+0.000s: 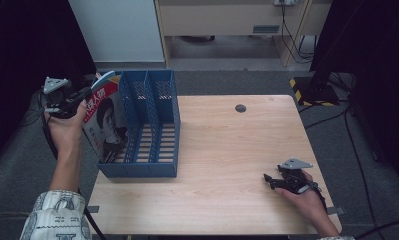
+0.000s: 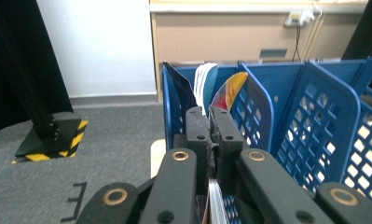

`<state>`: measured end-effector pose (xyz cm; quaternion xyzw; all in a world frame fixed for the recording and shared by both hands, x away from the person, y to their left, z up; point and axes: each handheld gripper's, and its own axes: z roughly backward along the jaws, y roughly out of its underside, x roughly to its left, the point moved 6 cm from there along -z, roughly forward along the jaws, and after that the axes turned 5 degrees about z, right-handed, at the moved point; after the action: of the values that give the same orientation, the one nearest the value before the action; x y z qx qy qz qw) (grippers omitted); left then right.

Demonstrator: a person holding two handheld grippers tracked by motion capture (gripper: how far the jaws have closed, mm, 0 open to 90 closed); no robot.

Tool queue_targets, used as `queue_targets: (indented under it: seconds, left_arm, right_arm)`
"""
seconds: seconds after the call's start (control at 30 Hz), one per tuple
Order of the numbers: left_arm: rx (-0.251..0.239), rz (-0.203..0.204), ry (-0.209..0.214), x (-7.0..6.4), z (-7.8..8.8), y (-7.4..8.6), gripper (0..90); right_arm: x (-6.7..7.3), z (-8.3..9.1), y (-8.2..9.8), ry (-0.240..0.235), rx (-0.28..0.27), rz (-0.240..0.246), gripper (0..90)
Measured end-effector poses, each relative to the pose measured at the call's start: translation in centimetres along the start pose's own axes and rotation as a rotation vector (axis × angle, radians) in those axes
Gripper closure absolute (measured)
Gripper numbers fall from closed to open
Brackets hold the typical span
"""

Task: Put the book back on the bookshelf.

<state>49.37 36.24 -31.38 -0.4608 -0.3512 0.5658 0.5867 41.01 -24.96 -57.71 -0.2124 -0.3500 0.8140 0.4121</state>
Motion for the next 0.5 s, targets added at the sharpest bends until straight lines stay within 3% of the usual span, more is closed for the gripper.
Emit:
queue_targets:
  seconds: [0.27,0.5]
  left_arm:
    - [-0.060,0.019,0.006,0.1,-0.1,-0.1,87.2]
    - [-0.055,0.024,0.009,0.2,-1.0,1.0,87.2]
  right_arm:
    - [0.0,0.0,0.0,0.000,0.000,-0.001,29.7]
    - [0.0,0.0,0.0,0.000,0.000,-0.001,29.7]
